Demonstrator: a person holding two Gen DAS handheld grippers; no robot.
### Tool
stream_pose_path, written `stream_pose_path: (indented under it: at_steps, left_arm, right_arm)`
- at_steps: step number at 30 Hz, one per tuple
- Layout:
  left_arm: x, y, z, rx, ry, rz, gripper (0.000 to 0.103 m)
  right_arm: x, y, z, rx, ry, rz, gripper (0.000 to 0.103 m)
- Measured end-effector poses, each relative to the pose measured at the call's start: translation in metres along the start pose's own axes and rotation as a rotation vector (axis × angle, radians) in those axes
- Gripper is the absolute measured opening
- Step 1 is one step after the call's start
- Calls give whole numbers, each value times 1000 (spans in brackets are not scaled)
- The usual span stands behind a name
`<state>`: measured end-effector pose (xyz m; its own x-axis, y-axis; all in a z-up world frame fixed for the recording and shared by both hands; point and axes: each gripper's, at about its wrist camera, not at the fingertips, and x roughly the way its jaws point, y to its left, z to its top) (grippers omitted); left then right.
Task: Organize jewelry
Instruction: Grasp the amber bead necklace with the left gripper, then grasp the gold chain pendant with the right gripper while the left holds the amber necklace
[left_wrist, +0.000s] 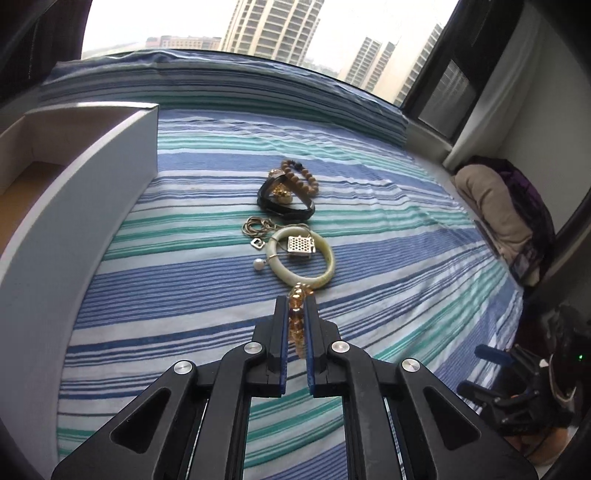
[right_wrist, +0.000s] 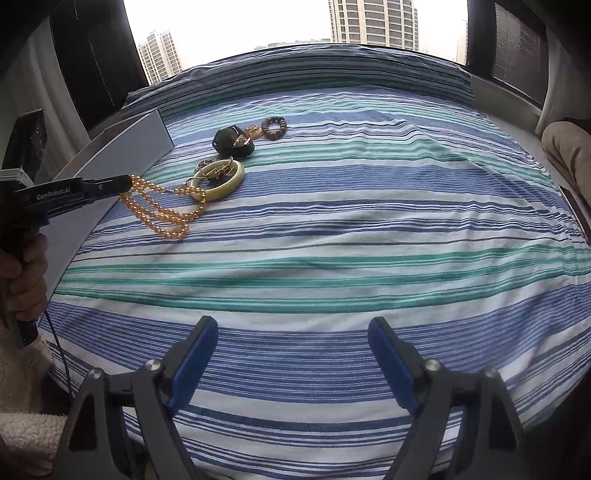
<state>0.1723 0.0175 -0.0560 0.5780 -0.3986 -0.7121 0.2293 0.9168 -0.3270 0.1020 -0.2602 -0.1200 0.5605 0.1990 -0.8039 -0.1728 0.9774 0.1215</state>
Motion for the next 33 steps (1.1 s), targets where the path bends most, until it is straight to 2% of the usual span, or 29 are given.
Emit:
stream_pose_path:
  at_steps: [9,14,18,20,22,26,27,30,32,33]
  left_arm:
    - [-47,5,-12,-54,-62,40,5]
    - [-55,14,-20,-89,-70,100,6]
    - [-59,20,-25,-111,-68,125,5]
    - [-62,22,-27,-119,-70,131,5]
    - [-64,23,-29,-122,-76,138,6]
    - [-67,28,-32,-143,-77,134,6]
    - [-67,29,-33,-148,-77,134,5]
    - [-68,31,-34,-160,-75,131,6]
    - [-69,31,-35,-161,-75,129,5]
    - [-69,32,-36,-162,-74,128,6]
  right_arm:
    - [0,3,0,-3,3,6,85]
    - [1,7,3,-10,6,13,85]
    - [4,10,13,-19,9,55,85]
    - [7,7,28,-1,17,131,85]
    - [14,-2,50,73,38,245,85]
    - [40,-10,105,227,92,418,85]
    - [49,-6,120,221,106,434,85]
    - [77,24,157,38,132,397,85]
    - [100,44,169,-62,176,412,85]
    - [112,48,173,-67,215,429,85]
